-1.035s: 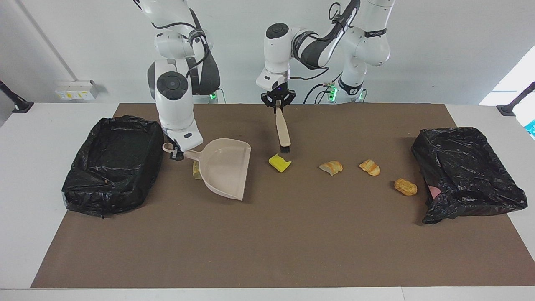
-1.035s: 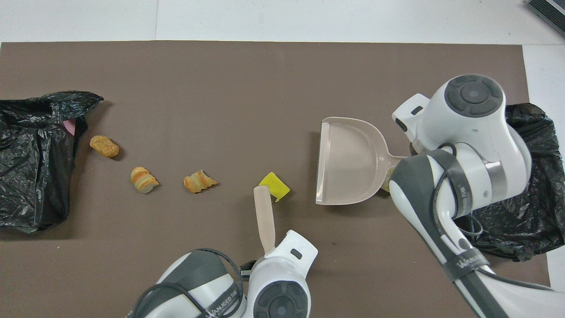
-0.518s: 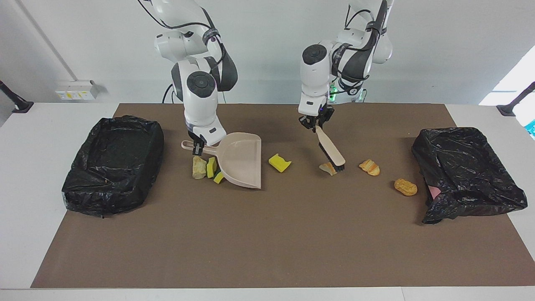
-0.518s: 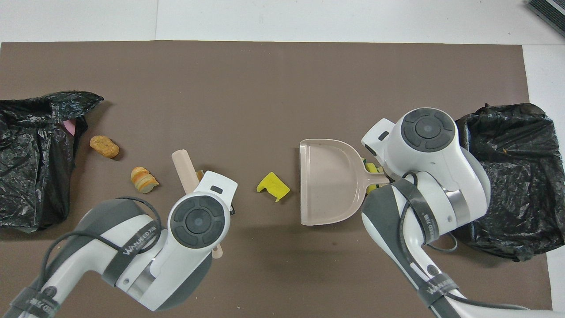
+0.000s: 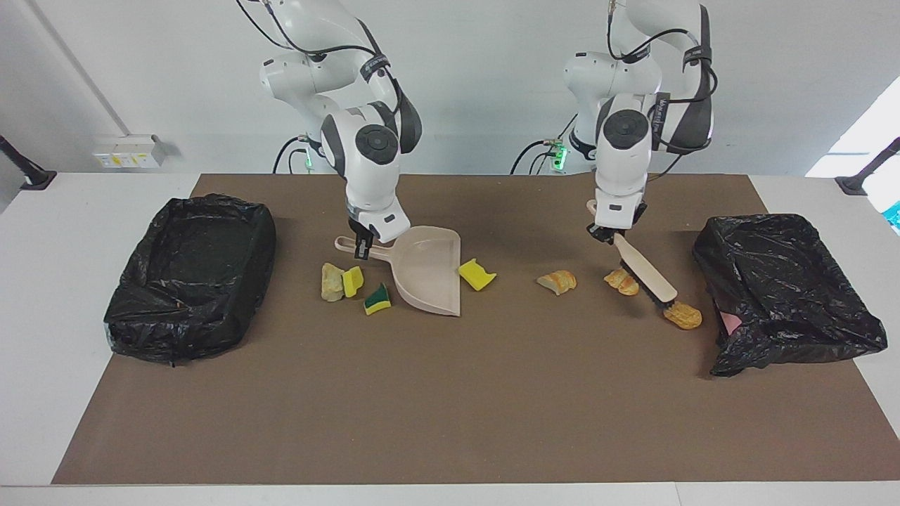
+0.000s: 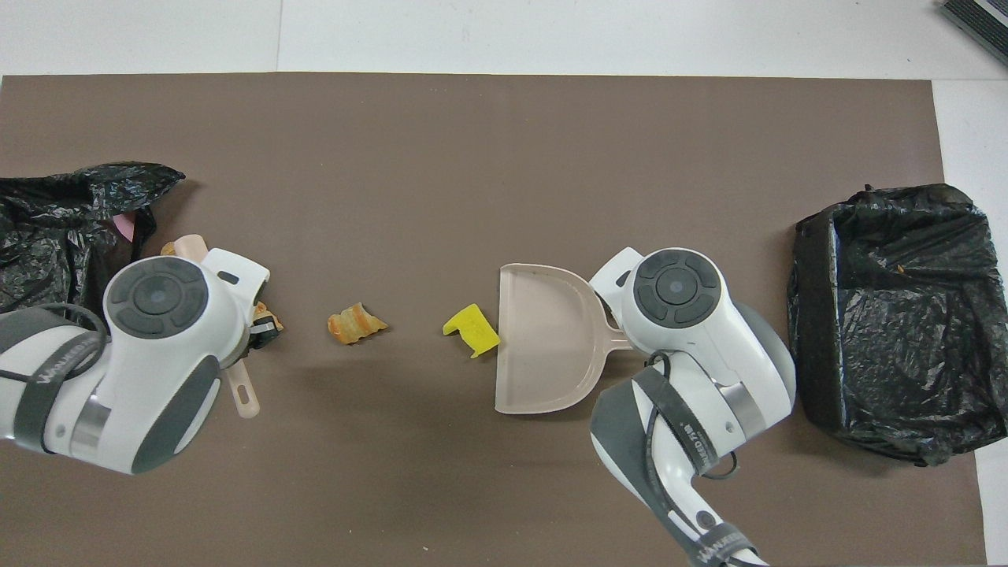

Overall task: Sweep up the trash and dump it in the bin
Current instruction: 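Sweep the bread chunks into the dustpan with the left gripper's brush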

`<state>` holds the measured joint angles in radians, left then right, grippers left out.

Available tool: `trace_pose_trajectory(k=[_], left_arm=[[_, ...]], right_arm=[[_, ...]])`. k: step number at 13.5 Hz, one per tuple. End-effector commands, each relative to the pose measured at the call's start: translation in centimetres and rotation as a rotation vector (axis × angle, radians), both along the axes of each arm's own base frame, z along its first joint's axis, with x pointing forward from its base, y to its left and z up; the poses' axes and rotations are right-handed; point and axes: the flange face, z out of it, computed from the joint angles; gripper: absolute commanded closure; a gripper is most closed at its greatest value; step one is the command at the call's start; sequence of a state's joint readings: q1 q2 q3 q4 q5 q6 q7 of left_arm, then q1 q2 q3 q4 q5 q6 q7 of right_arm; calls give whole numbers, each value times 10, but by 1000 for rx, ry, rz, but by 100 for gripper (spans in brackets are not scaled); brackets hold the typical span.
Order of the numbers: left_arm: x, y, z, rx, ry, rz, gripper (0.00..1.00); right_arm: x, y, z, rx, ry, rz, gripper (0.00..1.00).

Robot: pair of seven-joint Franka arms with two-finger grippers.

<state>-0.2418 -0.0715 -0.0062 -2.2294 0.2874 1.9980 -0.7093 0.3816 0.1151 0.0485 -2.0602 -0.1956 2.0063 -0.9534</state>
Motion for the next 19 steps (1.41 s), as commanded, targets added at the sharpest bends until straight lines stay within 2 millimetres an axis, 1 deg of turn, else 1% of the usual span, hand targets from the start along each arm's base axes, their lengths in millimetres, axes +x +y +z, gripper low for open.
trace_pose_trajectory(k=[1, 3, 4, 5, 6, 8, 9, 10, 11, 12, 13, 14, 17, 18, 19], left_arm=[[14, 50, -5, -3, 5, -101, 100], [24, 91, -8, -22, 5, -172, 100], [27, 111, -8, -28, 6, -208, 100], [27, 127, -8, -36, 25, -275, 100], [26, 135, -14, -43, 57, -349, 100], [25, 137, -19, -49, 74, -387, 100], [19, 134, -29, -55, 98, -413, 100], [12, 128, -38, -66, 123, -486, 100], [6, 125, -44, -77, 133, -522, 100], [1, 111, -48, -83, 144, -546, 100], [-3, 89, -47, -98, 141, -573, 100], [-16, 72, -52, -132, 141, -576, 100], [-31, 25, -54, -168, 148, -641, 100], [-37, 3, -57, -203, 151, -656, 100], [-43, -21, -64, -227, 155, -668, 100]], right_arm=[[-3, 8, -3, 7, -36, -29, 100], [-2, 11, -4, 23, -37, -67, 100], [-2, 12, -4, 39, -31, -81, 100], [-2, 13, -6, 41, -30, -82, 100], [-2, 13, -6, 41, -30, -80, 100], [-2, 13, -6, 41, -30, -82, 100], [-2, 12, -7, 41, -30, -81, 100], [-3, 14, -8, 40, -31, -90, 100], [-8, 27, -14, 38, -32, -100, 100], [-9, 30, -14, 36, -33, -108, 100], [-8, 30, -14, 36, -33, -109, 100], [-8, 30, -14, 36, -33, -106, 100], [-8, 29, -15, 35, -29, -104, 100], [-8, 27, -15, 34, -28, -107, 100], [-8, 27, -15, 34, -28, -108, 100]])
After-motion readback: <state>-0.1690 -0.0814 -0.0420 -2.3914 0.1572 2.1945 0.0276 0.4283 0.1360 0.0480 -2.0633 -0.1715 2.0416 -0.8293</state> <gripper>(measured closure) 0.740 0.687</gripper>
